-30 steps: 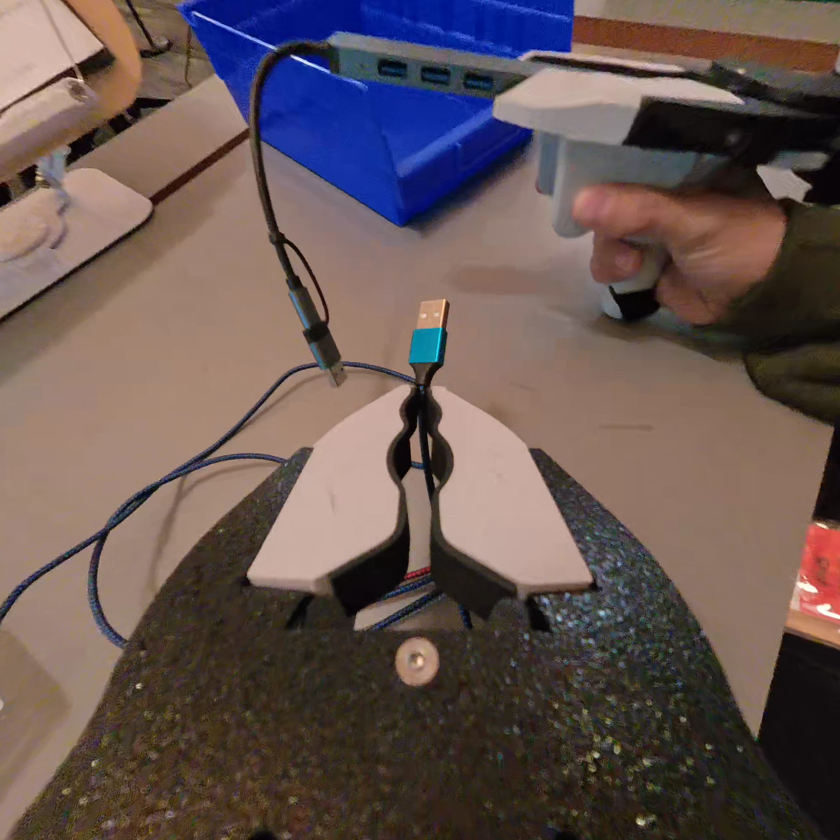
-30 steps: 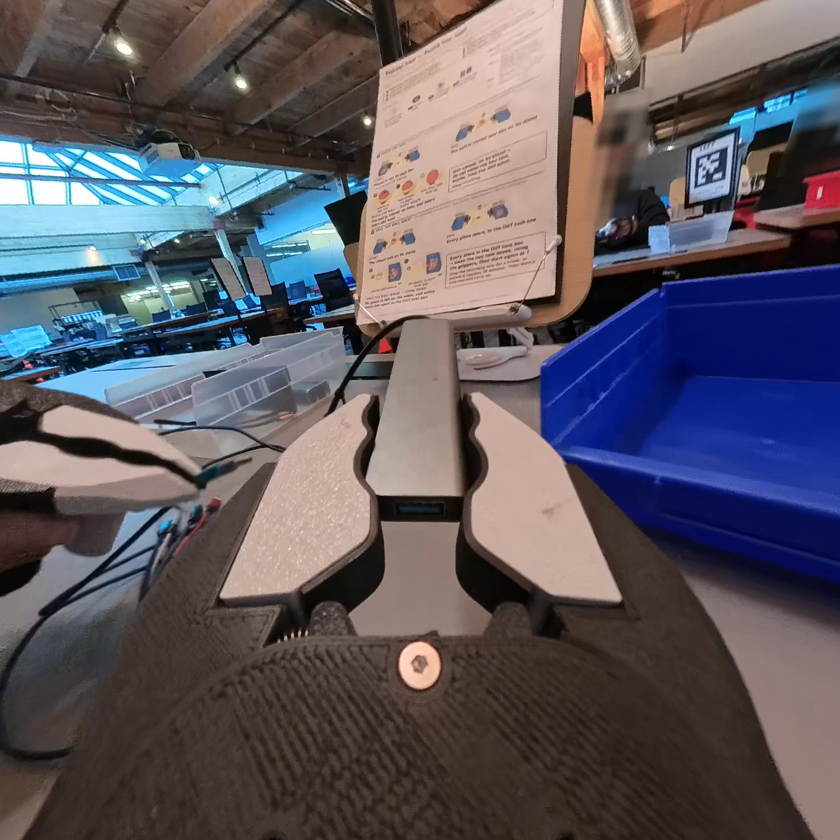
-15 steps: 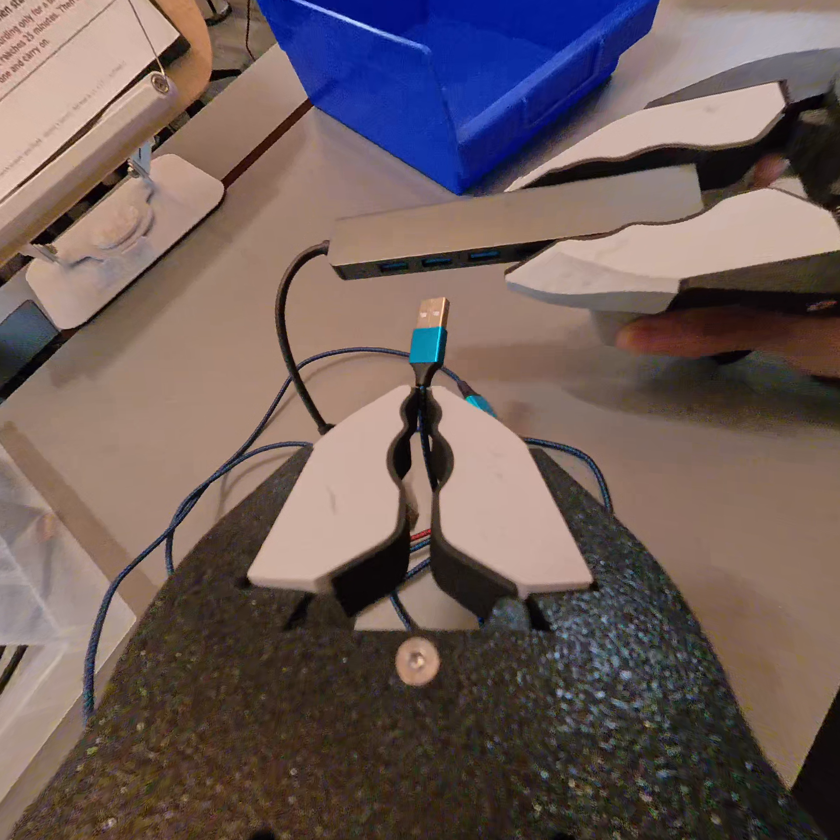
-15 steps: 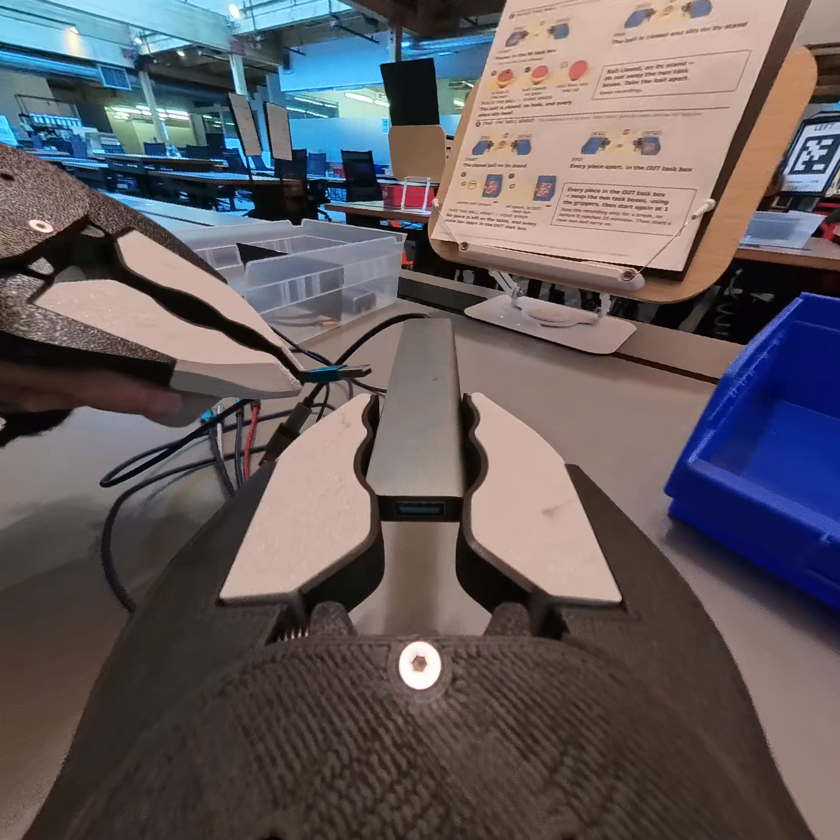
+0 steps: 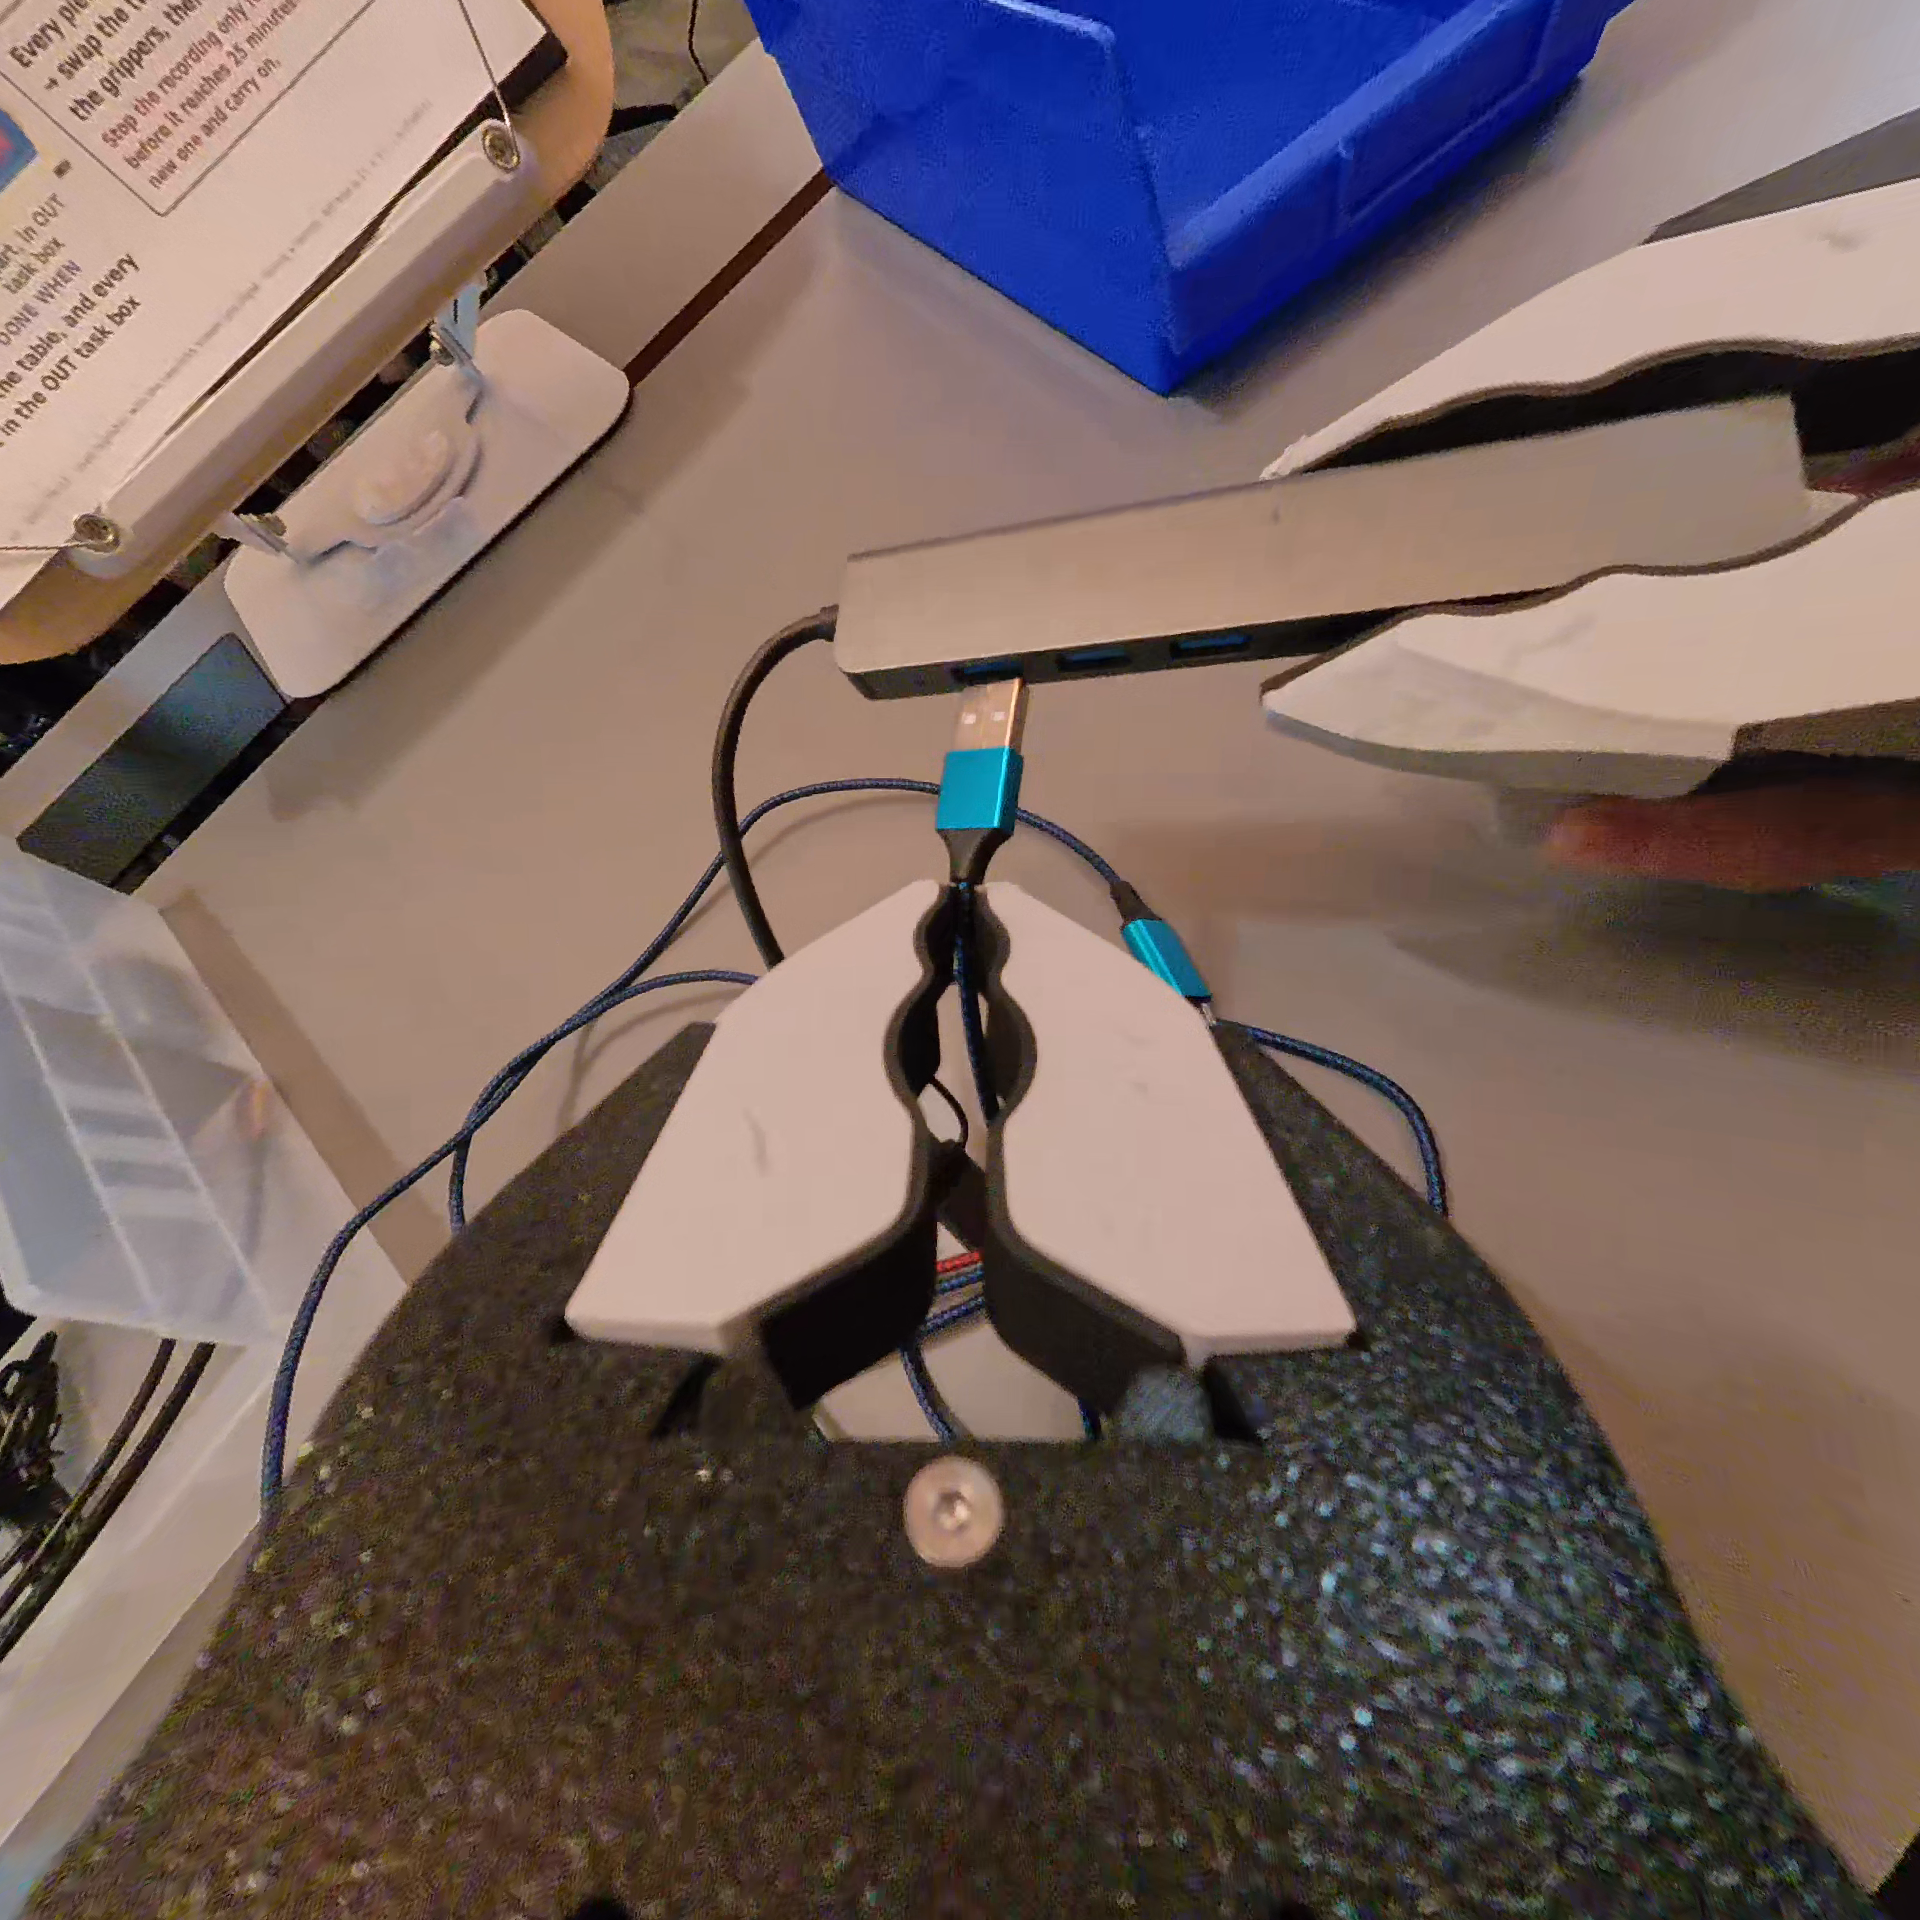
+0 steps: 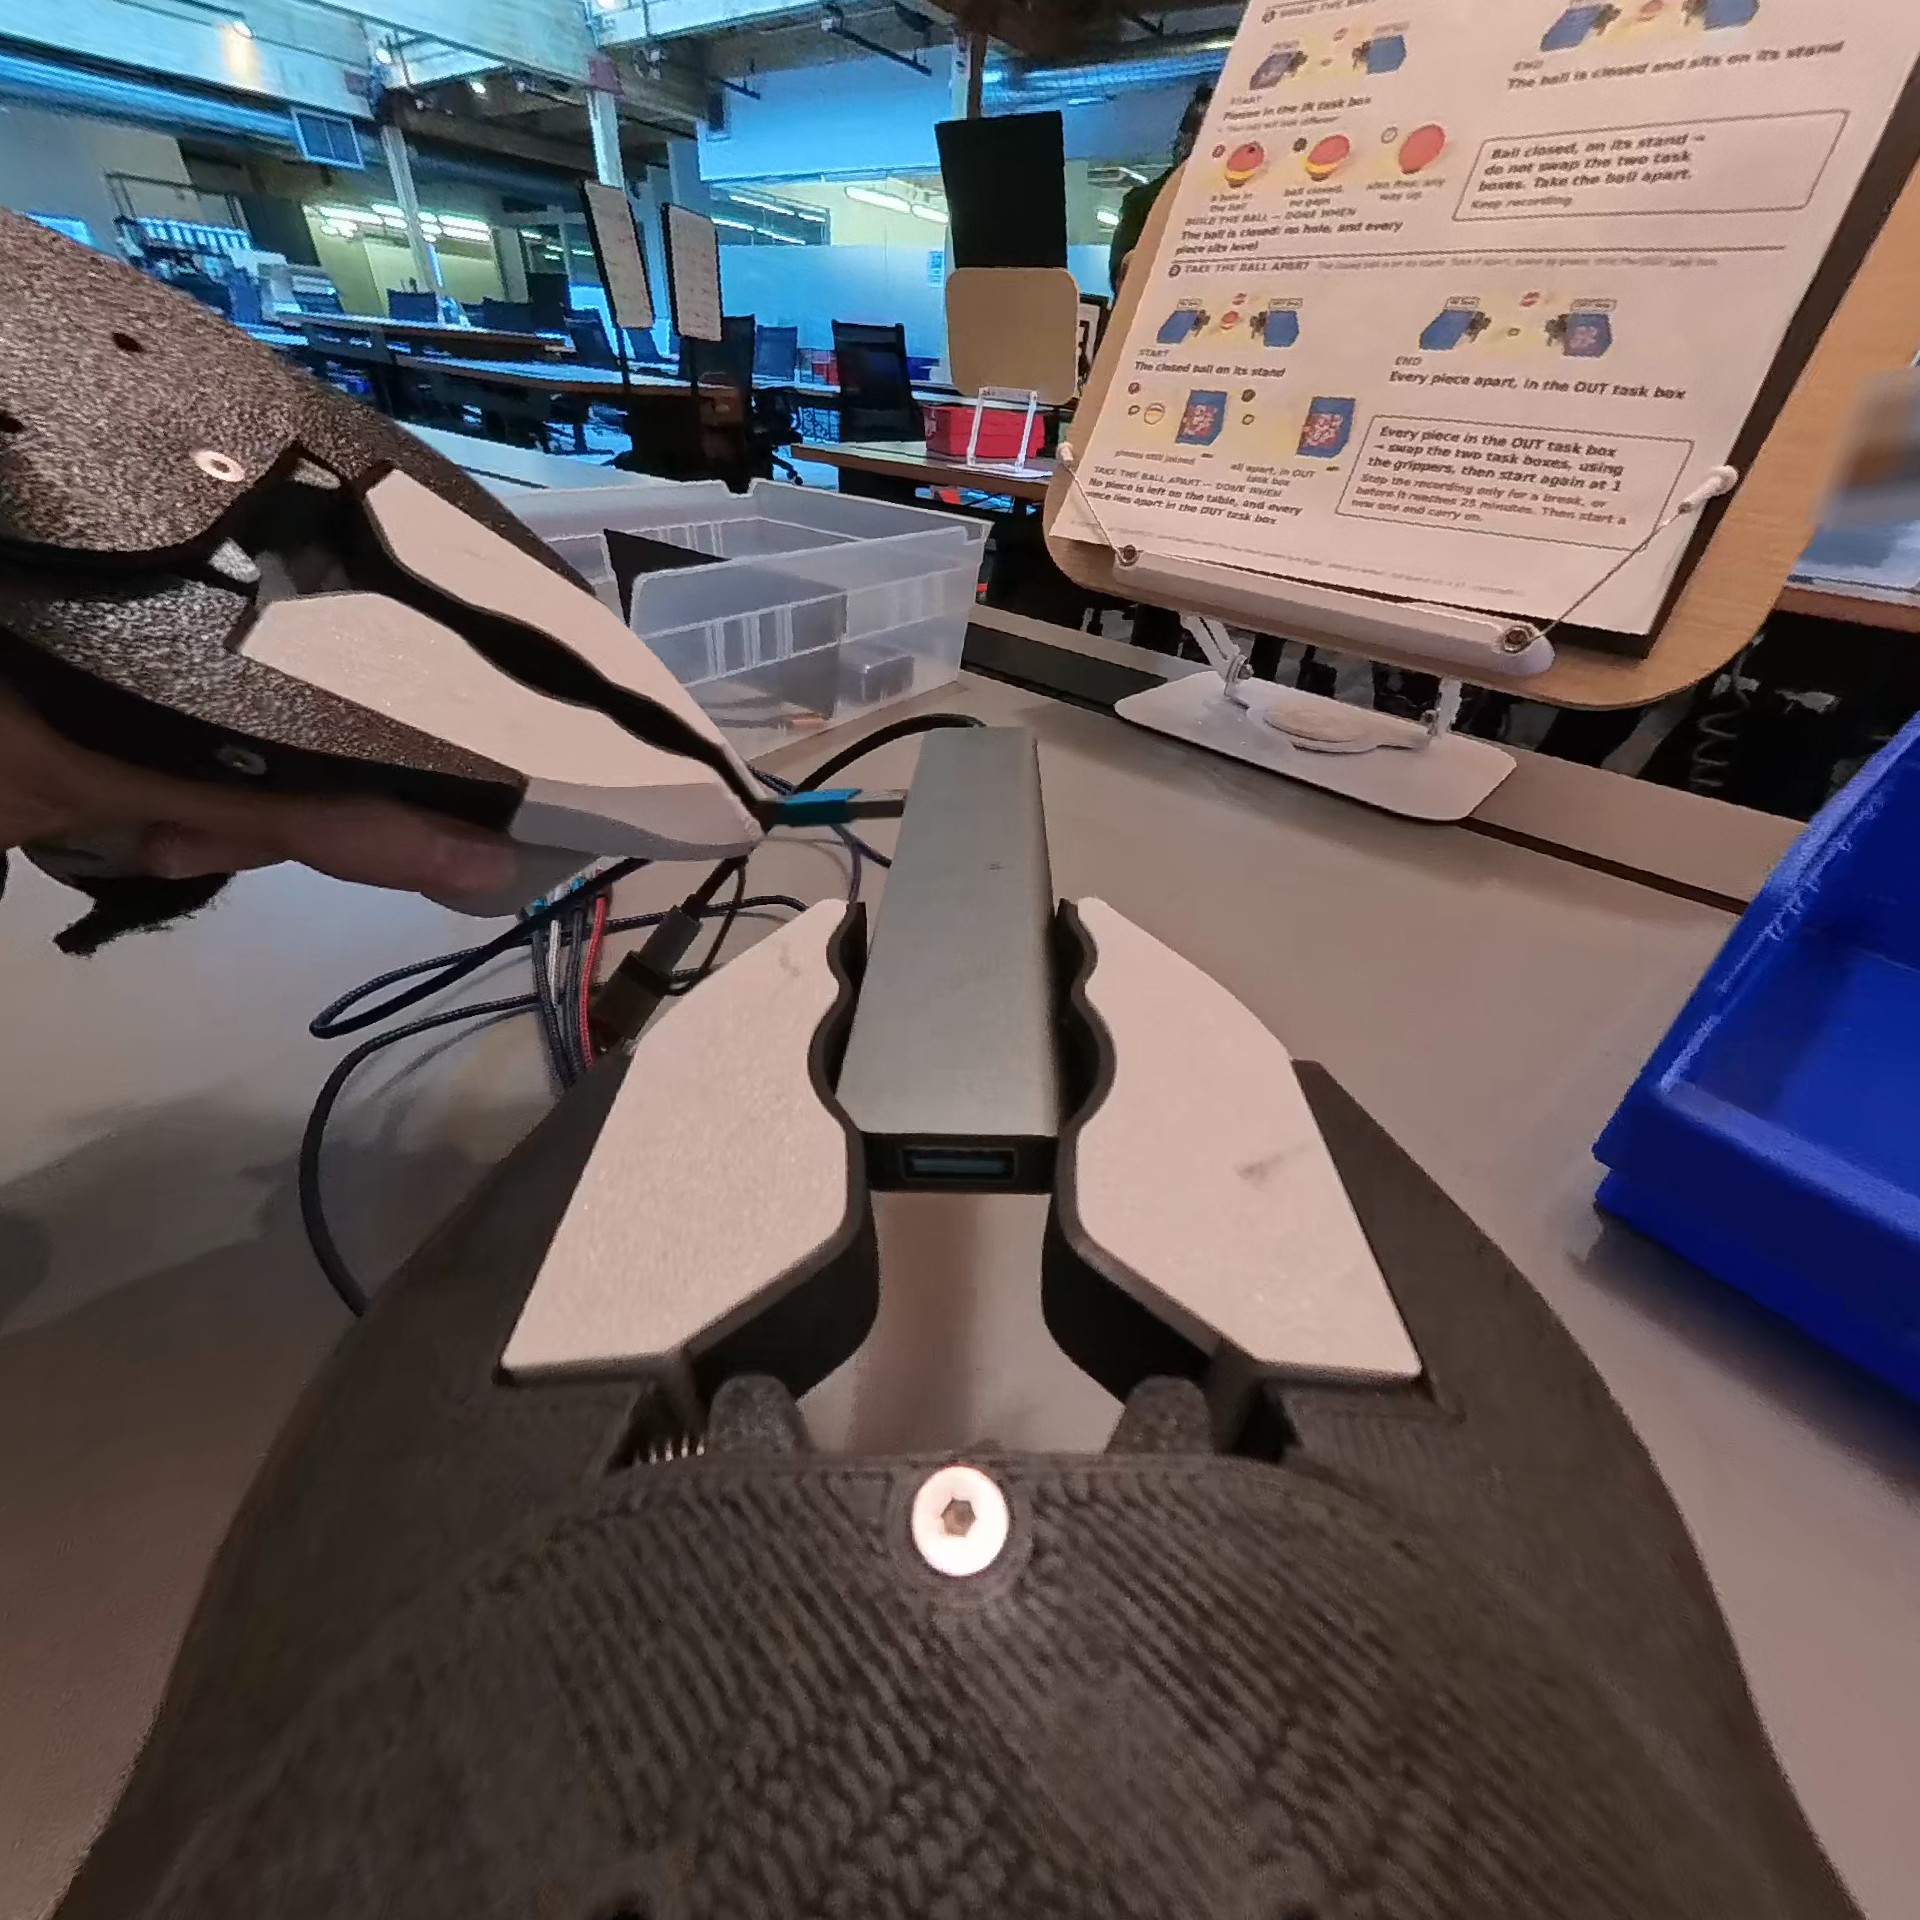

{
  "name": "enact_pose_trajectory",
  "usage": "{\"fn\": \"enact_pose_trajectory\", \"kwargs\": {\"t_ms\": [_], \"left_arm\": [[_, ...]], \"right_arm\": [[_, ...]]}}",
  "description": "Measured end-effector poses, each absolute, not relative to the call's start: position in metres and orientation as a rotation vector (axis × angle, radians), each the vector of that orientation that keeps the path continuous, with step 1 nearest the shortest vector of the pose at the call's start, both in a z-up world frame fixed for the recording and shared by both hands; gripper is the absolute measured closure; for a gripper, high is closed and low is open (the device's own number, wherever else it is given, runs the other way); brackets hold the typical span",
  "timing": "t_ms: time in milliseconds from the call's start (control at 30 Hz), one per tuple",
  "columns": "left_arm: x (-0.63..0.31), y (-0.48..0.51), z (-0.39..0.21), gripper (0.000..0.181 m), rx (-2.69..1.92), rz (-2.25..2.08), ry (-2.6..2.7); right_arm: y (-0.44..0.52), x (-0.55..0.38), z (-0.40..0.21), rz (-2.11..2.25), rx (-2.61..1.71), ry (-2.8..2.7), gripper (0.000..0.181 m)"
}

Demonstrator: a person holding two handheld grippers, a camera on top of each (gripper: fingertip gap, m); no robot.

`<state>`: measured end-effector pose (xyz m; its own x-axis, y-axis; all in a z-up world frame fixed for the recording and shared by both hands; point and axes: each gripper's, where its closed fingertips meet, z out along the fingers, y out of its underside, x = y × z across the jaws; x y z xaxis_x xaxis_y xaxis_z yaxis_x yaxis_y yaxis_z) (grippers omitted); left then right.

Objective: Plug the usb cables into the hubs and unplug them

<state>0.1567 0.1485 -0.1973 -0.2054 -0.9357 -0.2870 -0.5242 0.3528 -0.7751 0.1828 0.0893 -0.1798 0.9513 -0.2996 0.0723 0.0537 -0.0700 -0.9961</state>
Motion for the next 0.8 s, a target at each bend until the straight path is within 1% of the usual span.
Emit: {"fn": "enact_pose_trajectory", "kwargs": {"t_ms": [800], "left_arm": [[0.1597, 0.1521, -0.1989, 0.179, -1.229, -0.581, 1.824]], "right_arm": [[0.0911, 0.184, -0.1829, -0.291, -1.642, 0.203, 0.147]]}}
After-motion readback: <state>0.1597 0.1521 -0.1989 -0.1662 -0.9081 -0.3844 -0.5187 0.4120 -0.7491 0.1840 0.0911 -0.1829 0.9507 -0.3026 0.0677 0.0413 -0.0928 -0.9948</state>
